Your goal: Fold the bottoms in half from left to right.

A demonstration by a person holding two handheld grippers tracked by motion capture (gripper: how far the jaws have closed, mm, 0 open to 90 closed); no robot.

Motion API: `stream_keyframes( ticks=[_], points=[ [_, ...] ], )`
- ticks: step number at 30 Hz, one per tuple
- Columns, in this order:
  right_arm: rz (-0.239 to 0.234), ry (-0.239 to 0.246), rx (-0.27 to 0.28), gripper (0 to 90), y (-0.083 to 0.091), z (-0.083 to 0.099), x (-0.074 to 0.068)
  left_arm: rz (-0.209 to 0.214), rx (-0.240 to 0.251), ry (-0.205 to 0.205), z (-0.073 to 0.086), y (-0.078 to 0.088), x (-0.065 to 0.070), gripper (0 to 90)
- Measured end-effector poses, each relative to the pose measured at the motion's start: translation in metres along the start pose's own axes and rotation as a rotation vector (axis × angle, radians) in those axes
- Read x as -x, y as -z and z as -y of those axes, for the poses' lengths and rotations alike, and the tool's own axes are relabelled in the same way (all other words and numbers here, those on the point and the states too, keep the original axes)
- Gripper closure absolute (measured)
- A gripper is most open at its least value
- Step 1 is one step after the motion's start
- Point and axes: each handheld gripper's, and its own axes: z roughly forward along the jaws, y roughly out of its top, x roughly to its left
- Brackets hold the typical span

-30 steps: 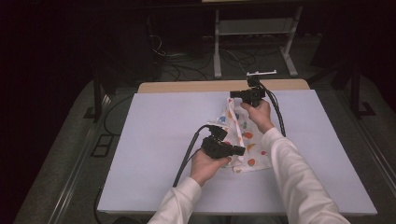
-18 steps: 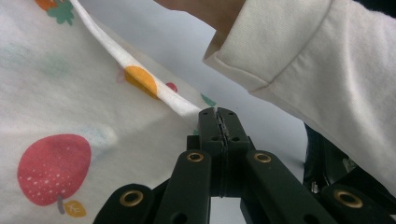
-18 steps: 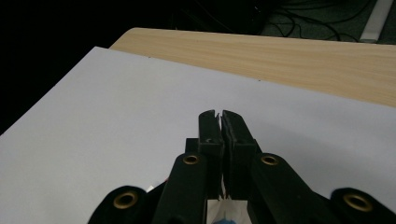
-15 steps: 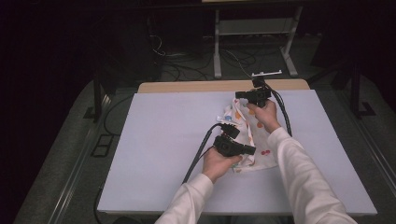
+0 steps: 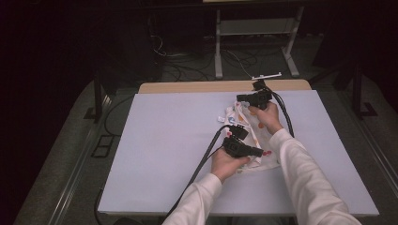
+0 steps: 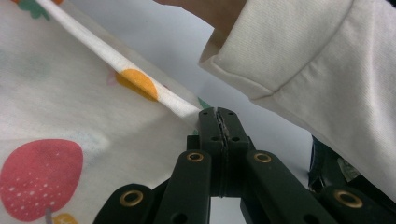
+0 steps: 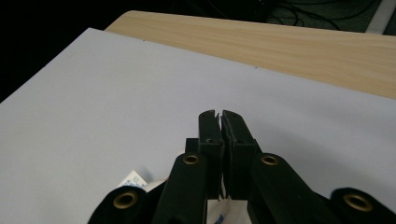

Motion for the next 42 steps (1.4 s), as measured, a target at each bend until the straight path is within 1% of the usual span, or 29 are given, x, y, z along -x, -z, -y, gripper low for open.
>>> stream_keyframes(
  ticks=[3,9,14,17,23,27,31,34,38,40,42],
  points=[
    [0.002,0.005,-0.004,85.7,0.0,0.002,0.002,0.005,0.002,0.007,-0.001,-0.003,0.0,89.3],
    [0.006,0.009,-0.011,85.6,0.001,0.004,0.006,0.009,-0.011,0.019,-0.003,-0.013,-0.001,89.3],
    [0.006,0.009,-0.015,85.6,0.001,0.005,0.009,0.022,-0.018,0.057,-0.006,-0.022,-0.005,89.3],
    [0.005,0.009,-0.014,85.6,0.001,0.006,0.011,0.016,-0.029,0.055,-0.008,-0.028,-0.004,89.3],
    [0.0,0.011,-0.023,85.6,-0.001,0.008,0.015,0.02,-0.031,0.065,-0.009,-0.037,-0.004,89.3],
    [0.002,0.008,-0.025,85.5,-0.001,0.01,0.019,0.015,-0.036,0.072,-0.009,-0.041,-0.007,89.3],
    [0.0,0.001,-0.03,85.5,-0.003,0.012,0.023,0.024,-0.035,0.082,-0.008,-0.044,-0.009,89.3],
    [-0.004,-0.003,-0.032,85.4,-0.005,0.014,0.026,0.023,-0.041,0.079,-0.008,-0.049,-0.009,89.3],
    [-0.002,-0.009,-0.031,84.8,-0.004,0.014,0.028,0.024,-0.035,0.083,-0.011,-0.053,-0.007,89.3],
    [-0.001,-0.006,-0.028,83.1,-0.002,0.013,0.029,0.024,-0.038,0.078,-0.013,-0.055,-0.006,89.3],
    [0.012,-0.009,-0.028,77.4,0.001,0.012,0.029,0.026,-0.04,0.076,-0.015,-0.058,-0.005,89.3]
  ],
)
